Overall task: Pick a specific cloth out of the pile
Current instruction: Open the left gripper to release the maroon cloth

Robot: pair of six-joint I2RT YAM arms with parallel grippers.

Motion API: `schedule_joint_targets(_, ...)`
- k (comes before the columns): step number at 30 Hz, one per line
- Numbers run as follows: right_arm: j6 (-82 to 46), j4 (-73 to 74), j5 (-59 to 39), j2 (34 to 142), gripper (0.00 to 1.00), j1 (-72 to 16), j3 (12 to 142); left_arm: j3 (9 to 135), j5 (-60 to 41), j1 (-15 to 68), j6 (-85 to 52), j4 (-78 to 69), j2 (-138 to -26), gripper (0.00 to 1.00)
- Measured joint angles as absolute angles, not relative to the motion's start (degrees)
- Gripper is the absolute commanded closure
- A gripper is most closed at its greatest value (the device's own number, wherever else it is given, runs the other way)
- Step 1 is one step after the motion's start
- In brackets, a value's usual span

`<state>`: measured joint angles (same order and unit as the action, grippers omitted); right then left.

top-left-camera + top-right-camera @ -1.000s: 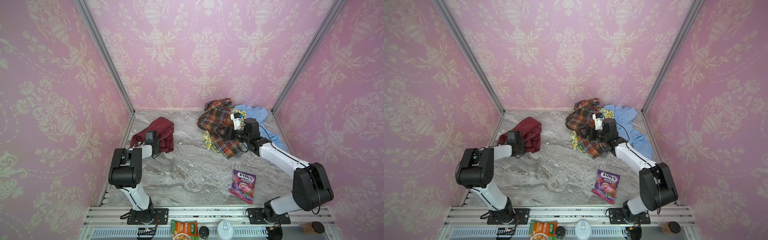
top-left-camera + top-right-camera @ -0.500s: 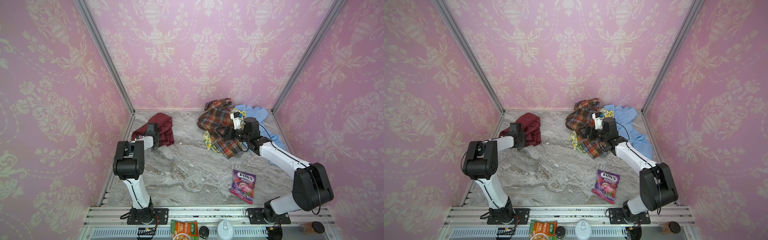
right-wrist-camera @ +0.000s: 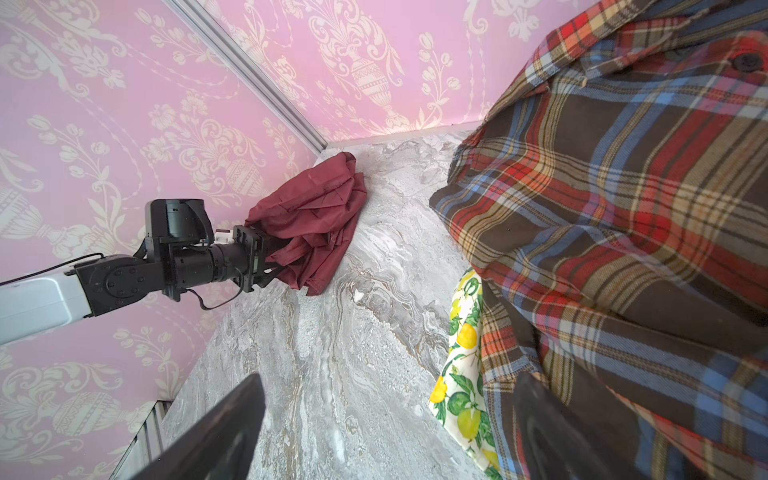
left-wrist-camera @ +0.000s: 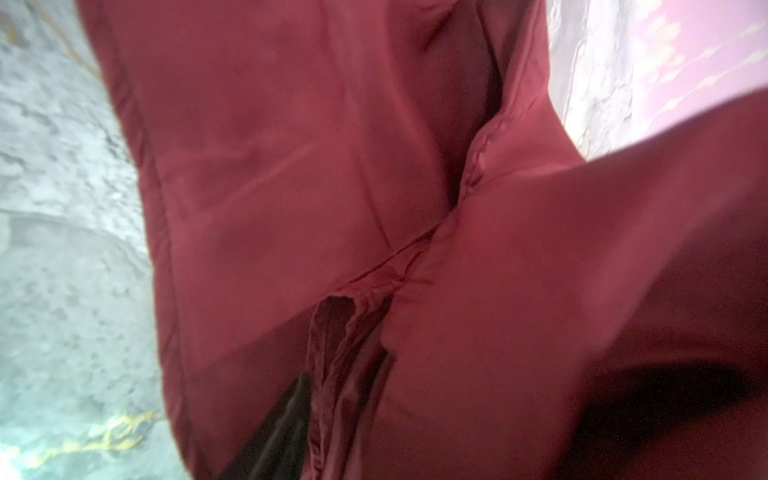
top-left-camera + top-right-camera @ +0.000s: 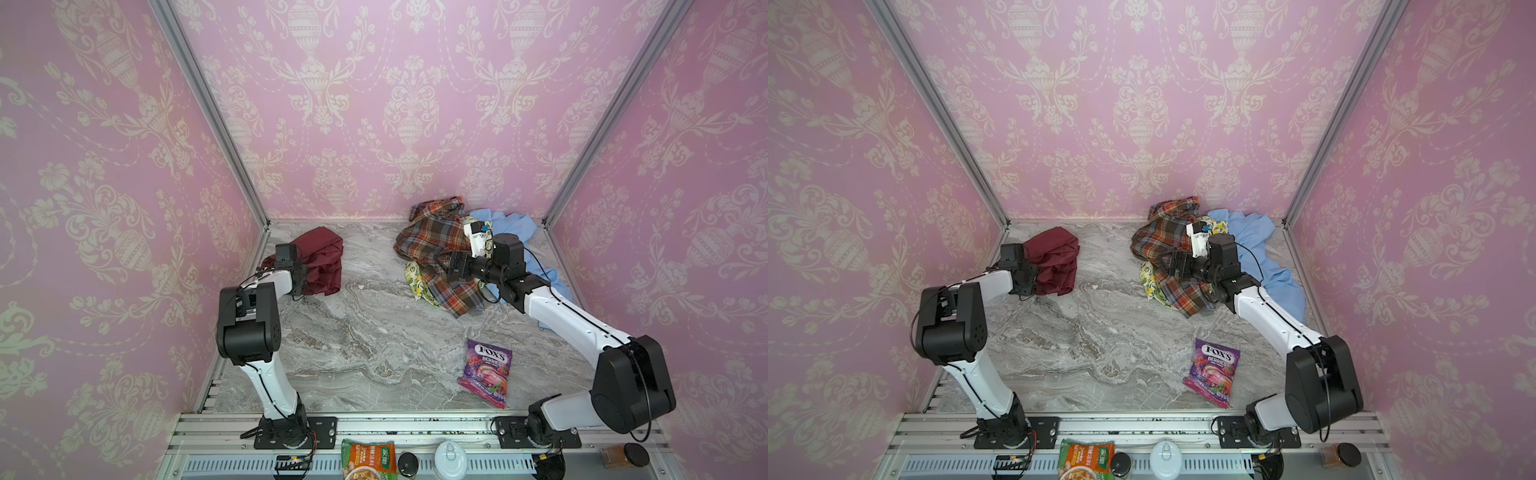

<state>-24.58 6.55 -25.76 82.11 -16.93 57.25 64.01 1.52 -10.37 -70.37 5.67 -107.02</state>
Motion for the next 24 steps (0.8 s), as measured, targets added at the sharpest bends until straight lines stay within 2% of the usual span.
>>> schedule_joint_targets(3,-24.6,6.5,-25.8,81.8,0.05,-16.9,57.2,64.2,-1.5,-12.0,-66.8,5.1,-107.0,0.24)
schedule_joint_targets(7,-24.6,6.6,-26.2,81.6,0.02,-16.9,57.1,64.2,-4.3,-12.1,-63.9,4.2,-106.9,0.01)
schedule_joint_targets(14,-23.9,6.0,-26.0,81.5,0.00,-16.9,57.1,62.8,-6.4,-12.1,-60.7,5.4,-102.5,0.01)
schedule_joint_targets(24,-22.6,2.9,-25.0,81.5,0.00,-16.9,57.2,61.8,-10.2,-12.1,-48.3,12.6,-95.4,0.01)
